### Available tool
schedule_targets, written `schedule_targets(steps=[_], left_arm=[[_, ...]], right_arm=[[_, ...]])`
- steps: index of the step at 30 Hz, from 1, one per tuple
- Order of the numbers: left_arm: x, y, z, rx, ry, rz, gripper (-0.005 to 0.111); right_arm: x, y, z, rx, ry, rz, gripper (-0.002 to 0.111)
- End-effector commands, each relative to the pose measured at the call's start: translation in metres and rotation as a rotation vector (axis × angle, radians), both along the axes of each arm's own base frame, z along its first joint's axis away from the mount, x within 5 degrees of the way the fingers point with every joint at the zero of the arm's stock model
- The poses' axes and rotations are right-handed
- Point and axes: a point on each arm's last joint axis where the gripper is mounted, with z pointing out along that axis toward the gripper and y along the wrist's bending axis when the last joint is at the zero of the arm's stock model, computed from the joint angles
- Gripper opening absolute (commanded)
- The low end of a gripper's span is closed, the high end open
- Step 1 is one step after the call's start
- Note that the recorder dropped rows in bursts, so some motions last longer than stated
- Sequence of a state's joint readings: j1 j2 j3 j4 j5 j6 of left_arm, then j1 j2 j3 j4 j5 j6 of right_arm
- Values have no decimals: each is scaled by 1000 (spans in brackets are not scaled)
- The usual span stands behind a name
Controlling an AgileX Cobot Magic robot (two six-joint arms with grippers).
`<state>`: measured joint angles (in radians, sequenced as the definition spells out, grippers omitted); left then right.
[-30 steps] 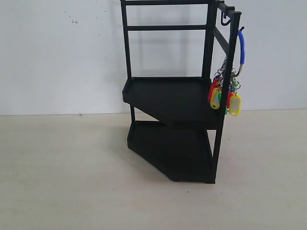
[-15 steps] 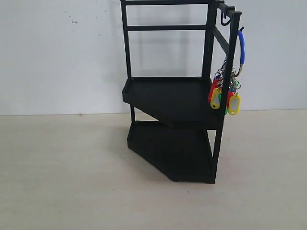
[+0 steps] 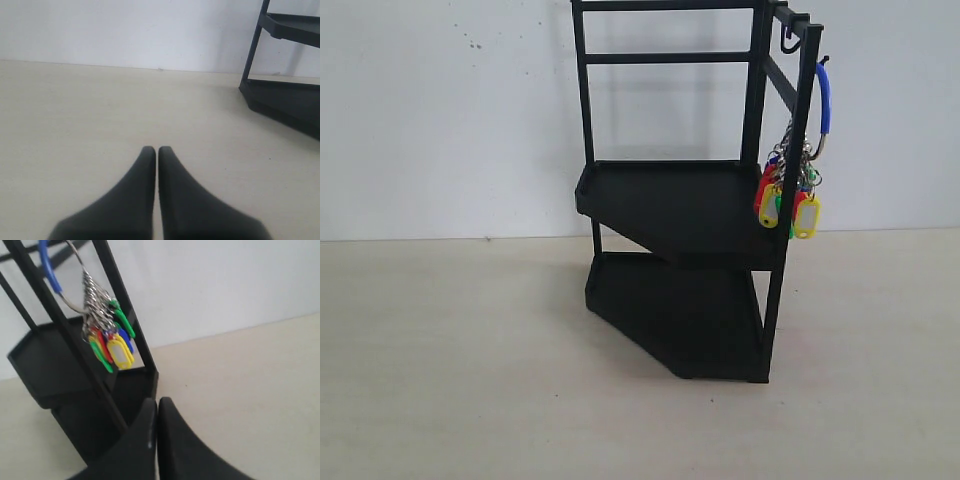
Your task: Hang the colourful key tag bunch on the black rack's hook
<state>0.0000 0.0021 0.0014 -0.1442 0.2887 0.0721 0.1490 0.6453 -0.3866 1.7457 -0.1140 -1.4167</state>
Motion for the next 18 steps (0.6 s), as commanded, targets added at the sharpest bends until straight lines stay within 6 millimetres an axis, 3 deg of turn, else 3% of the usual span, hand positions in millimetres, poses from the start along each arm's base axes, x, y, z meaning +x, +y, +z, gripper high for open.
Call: schedule_targets(steps=[1,9,18], left_arm=[[0,0,1,6,-8,-1,4],[0,0,1,6,-8,-1,4],[0,0,1,6,-8,-1,4]], right_arm=[[-17,0,13,29,-103,27,0],[-42,4,29,-103,-265,119,0],[-55,5,20,-73,-164,153,0]])
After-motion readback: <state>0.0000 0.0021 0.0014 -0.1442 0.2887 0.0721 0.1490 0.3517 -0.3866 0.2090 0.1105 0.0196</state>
